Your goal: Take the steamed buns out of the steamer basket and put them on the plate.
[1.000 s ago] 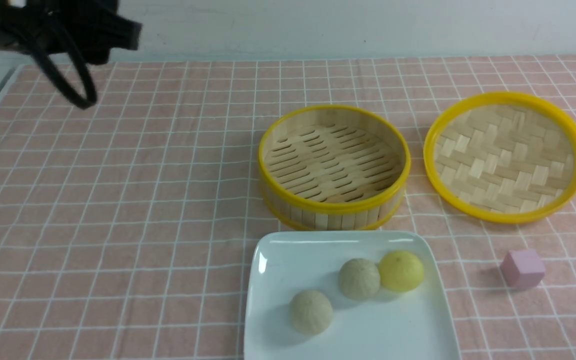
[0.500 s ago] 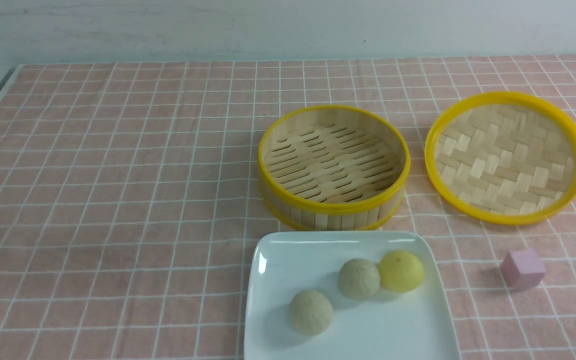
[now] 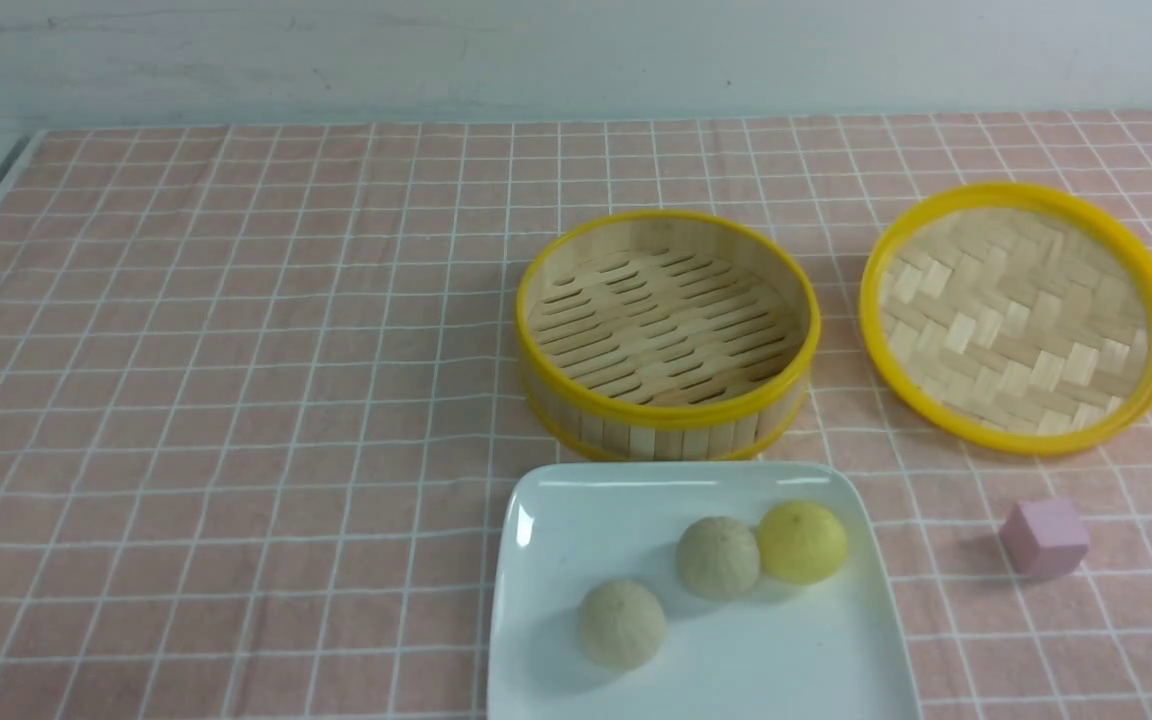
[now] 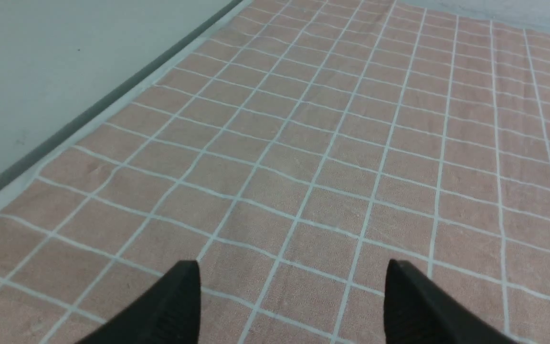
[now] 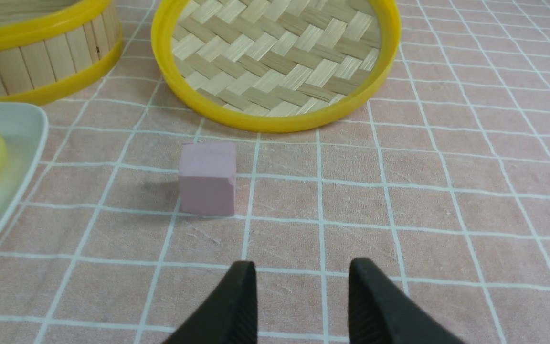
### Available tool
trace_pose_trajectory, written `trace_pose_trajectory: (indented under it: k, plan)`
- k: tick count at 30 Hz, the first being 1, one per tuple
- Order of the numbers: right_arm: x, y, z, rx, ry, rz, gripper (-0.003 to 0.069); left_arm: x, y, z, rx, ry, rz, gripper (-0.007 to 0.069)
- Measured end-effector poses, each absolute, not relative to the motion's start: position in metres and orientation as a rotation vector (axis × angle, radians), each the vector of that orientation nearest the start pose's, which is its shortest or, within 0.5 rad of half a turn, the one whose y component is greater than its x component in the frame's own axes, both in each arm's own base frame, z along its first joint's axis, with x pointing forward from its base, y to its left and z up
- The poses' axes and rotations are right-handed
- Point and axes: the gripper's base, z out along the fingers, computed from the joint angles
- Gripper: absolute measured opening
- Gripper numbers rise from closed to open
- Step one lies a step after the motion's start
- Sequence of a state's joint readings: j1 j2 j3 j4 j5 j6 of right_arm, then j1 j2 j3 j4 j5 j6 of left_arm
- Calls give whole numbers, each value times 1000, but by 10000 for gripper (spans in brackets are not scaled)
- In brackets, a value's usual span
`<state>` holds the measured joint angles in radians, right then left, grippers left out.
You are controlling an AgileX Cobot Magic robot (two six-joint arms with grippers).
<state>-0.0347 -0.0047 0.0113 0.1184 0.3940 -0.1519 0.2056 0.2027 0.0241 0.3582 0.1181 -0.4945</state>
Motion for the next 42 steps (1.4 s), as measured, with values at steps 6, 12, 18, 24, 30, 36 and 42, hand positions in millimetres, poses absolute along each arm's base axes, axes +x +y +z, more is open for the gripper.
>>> trace_pose_trajectory:
  k: [6,12,18,24,30,36,42]
  plan:
    - [52,2,174,-38,1881,-10,218,58,18,181,-361,1757,82,512]
    - [52,2,174,-38,1881,-10,215,53,13,175,-306,1808,11,512]
    - [52,2,174,-38,1881,-10,215,52,13,172,-312,1839,-7,512]
    - [52,2,175,-38,1880,-10,221,52,12,172,-299,1844,-18,512]
    - [52,2,175,-38,1880,-10,230,52,12,172,-295,1846,-20,512]
    - [52,2,175,-38,1880,-10,236,52,12,172,-288,1845,-9,512]
    - [52,2,175,-38,1880,-10,236,52,12,172,-281,1846,-2,512]
